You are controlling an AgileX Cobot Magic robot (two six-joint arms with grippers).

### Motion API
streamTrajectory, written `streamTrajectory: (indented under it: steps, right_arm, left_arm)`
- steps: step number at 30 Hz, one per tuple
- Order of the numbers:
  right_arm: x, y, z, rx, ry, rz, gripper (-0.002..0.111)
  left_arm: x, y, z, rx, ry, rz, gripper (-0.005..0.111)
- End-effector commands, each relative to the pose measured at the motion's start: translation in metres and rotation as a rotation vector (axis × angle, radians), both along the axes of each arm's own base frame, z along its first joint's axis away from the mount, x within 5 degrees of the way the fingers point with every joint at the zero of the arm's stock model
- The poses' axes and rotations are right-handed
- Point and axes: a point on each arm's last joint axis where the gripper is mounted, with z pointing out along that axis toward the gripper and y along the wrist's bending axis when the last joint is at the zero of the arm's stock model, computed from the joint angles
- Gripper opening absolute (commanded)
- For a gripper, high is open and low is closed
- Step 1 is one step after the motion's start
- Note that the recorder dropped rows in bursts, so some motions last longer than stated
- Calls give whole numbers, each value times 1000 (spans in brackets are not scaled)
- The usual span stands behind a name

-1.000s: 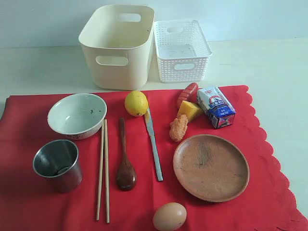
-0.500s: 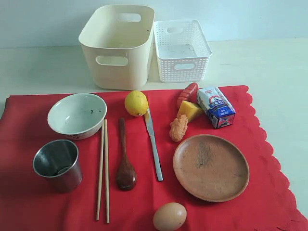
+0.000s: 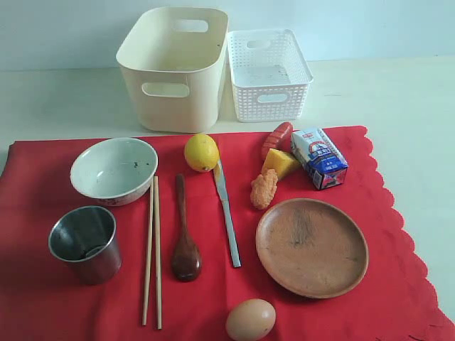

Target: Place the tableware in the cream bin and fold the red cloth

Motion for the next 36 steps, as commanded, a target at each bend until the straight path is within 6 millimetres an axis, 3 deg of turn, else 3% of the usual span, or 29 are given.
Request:
streamTrajectory:
  steps: [1, 31, 36]
  right_arm:
    - [0, 0, 0, 2, -15, 1, 0]
    - [0, 0, 0, 1, -13, 1, 0]
    - [-1, 0, 18, 4, -61, 1, 0]
  left_arm:
    - [0, 0, 1, 11, -11, 0, 62]
    - [0, 0, 1, 11, -11, 0, 62]
    - [0, 0, 1, 11, -11, 0, 62]
